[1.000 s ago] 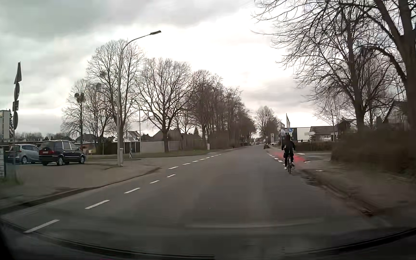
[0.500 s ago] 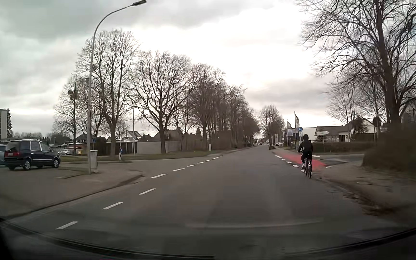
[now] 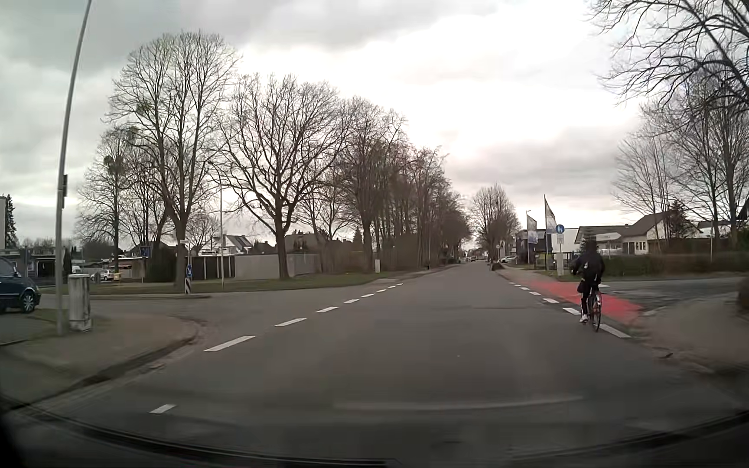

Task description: Follow the waypoints while adhering to traffic rules and regulations

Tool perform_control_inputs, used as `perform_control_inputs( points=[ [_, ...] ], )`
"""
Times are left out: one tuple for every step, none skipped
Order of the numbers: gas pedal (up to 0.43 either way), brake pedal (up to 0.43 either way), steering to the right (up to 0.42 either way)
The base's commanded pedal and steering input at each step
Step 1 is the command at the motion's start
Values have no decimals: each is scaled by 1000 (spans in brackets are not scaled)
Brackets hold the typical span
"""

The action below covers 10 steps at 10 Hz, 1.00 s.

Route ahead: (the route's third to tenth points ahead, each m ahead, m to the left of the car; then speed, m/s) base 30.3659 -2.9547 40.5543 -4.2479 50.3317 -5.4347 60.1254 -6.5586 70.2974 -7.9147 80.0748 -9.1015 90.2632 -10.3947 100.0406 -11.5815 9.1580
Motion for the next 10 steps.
perform_control_inputs(
  points=[
    [150,0,3],
    [150,0,4],
    [150,0,5],
    [150,0,9],
    [150,0,8],
    [150,0,7],
    [150,0,7],
    [138,0,7],
    [138,0,7],
    [110,0,8]
  ],
)
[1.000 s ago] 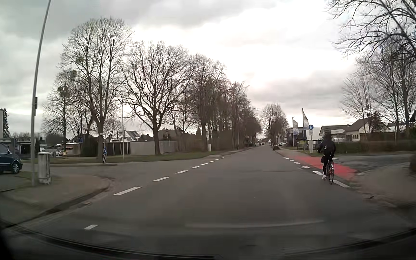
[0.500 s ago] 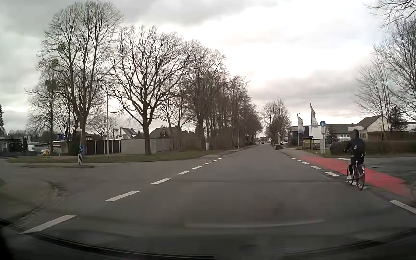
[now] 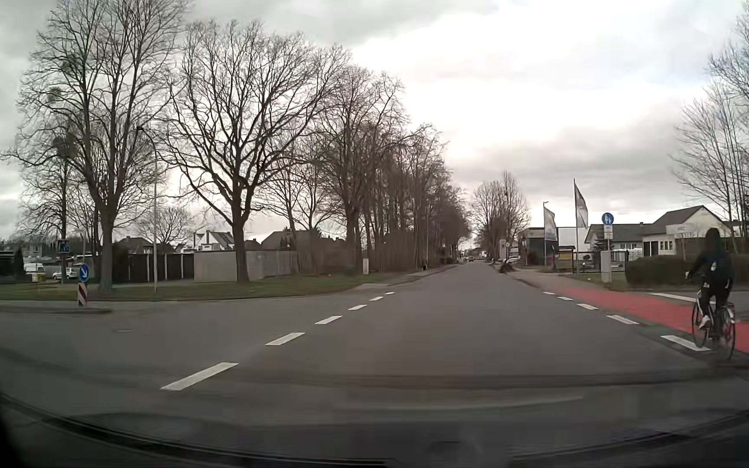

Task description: Follow the waypoints while adhering to traffic rules and regulations

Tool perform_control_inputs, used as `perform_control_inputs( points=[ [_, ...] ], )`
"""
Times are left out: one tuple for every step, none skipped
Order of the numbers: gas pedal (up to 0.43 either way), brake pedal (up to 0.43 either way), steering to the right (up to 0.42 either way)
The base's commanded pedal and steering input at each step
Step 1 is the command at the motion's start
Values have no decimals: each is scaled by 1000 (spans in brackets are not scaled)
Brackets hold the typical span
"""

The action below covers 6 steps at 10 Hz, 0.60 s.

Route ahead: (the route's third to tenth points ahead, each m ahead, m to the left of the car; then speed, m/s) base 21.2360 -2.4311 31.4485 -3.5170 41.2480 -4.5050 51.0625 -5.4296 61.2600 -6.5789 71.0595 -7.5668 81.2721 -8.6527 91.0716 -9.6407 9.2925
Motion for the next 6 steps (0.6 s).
perform_control_inputs(
  points=[
    [87,0,11],
    [87,0,17],
    [87,0,23],
    [87,0,24],
    [87,0,24],
    [87,0,24]
  ],
)
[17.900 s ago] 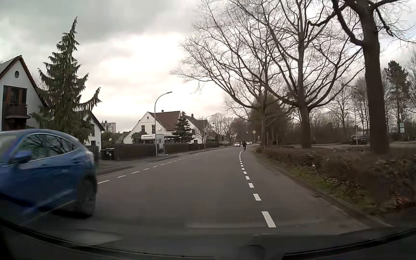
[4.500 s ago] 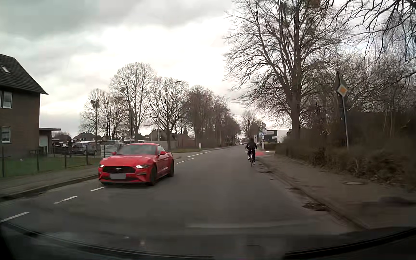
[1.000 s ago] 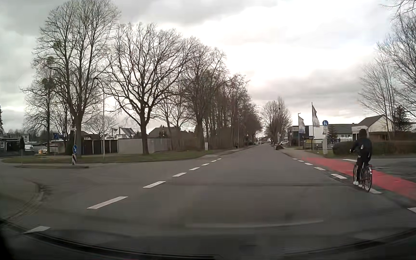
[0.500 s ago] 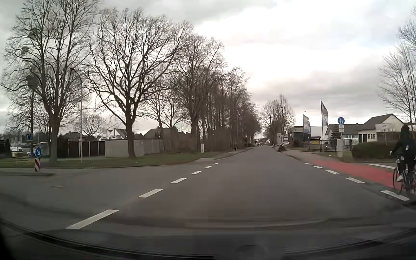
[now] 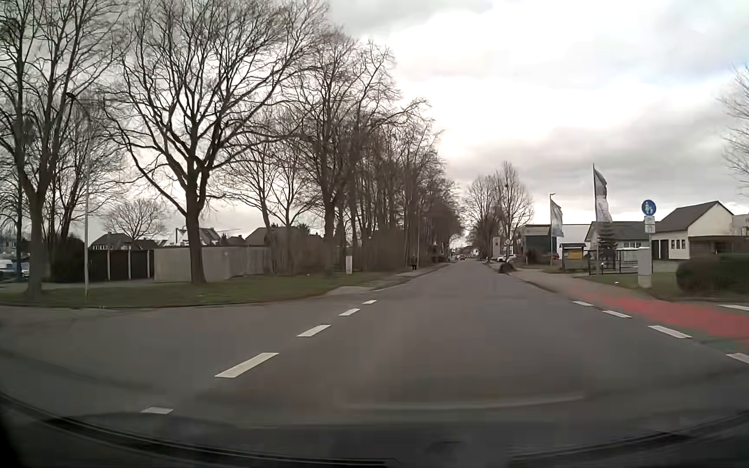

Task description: Follow the waypoints while adhering to traffic rules and regulations

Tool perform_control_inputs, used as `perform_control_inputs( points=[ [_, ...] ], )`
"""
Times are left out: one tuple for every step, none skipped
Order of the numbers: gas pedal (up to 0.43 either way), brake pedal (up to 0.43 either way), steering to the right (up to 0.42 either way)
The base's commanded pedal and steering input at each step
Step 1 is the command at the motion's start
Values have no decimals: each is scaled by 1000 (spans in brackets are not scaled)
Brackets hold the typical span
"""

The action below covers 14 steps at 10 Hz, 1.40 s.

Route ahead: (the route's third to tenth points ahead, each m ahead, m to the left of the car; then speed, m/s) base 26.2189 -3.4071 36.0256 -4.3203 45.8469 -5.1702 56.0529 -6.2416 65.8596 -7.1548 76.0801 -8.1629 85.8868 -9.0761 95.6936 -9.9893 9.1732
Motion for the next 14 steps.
perform_control_inputs(
  points=[
    [87,0,22],
    [87,0,21],
    [98,0,21],
    [98,0,21],
    [110,0,21],
    [110,0,19],
    [110,0,18],
    [110,0,18],
    [110,0,18],
    [110,0,18],
    [110,0,17],
    [110,0,17],
    [110,0,17],
    [110,0,18]
  ],
)
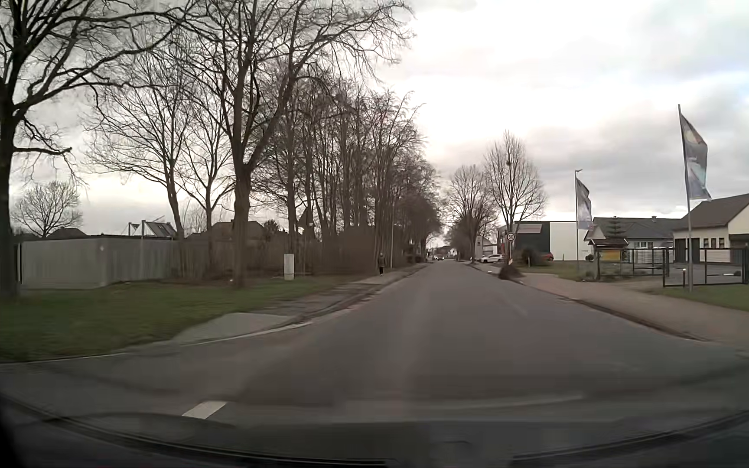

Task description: Follow the waypoints while adhering to traffic rules and regulations

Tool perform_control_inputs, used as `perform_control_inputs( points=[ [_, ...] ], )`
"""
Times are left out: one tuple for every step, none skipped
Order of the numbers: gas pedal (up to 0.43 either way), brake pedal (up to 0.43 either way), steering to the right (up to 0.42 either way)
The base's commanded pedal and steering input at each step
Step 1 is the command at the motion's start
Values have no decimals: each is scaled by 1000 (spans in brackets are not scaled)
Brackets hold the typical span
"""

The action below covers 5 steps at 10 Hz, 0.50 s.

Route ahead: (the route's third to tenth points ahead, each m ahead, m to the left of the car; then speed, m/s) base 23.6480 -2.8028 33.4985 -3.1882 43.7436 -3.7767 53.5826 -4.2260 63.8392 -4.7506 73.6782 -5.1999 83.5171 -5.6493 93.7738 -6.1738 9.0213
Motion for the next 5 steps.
perform_control_inputs(
  points=[
    [110,0,17],
    [118,0,18],
    [118,0,20],
    [118,0,24],
    [118,0,30]
  ],
)
